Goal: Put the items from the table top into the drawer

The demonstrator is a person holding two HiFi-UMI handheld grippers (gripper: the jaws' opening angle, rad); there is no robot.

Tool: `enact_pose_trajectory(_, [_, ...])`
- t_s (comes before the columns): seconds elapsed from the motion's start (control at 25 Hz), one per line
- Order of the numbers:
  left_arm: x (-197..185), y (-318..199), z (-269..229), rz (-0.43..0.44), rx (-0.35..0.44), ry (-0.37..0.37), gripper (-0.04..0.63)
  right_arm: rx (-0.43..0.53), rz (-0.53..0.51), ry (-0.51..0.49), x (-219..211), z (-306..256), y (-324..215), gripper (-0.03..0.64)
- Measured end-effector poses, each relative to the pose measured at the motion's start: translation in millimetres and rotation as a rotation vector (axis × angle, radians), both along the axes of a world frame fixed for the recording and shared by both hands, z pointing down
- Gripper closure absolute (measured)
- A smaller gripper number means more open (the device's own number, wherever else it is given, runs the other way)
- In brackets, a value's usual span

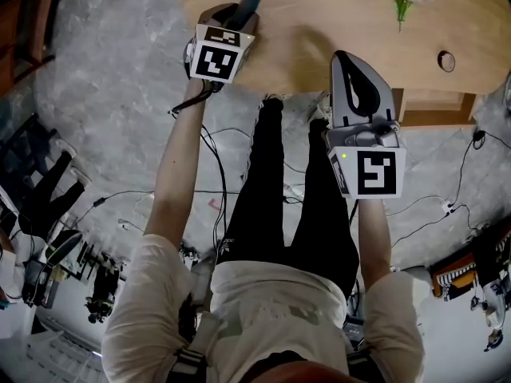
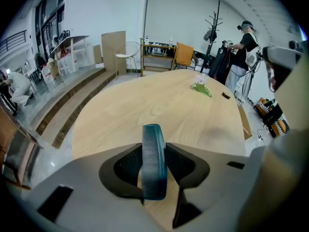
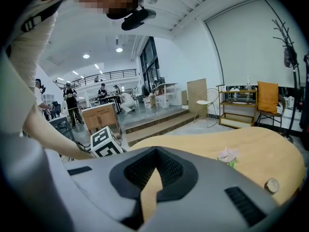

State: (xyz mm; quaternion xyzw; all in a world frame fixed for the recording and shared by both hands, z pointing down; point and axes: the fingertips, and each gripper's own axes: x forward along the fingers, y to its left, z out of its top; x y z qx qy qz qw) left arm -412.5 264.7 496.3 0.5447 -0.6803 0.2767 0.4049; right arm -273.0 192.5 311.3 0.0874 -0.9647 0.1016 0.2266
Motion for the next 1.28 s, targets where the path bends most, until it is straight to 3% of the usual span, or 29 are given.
enact_pose_trajectory(0.4, [18,-58,-120,-0.031,0.305,-0.130,0.436,0.020,0.048,-0.038,7,-21,-16,0.612])
enact_pose_trajectory(0.76, [65,-89,-250,-0.099,0.568,-0.239,0.436,0.056,0.138,-0.132,24,-73,-52,0.612])
enact_pose_trajectory(1.0, [86,-100,-286,-0.088,0.617,-0.235,0.437,0.063,0.179,-0.159,31,-86,-64,0.612])
enact_pose_trajectory(1.28, [121,-123,-291,0.025,0.632,-0.211,0.437,0.054,0.220,-0.180,48,-87,-70,0.612])
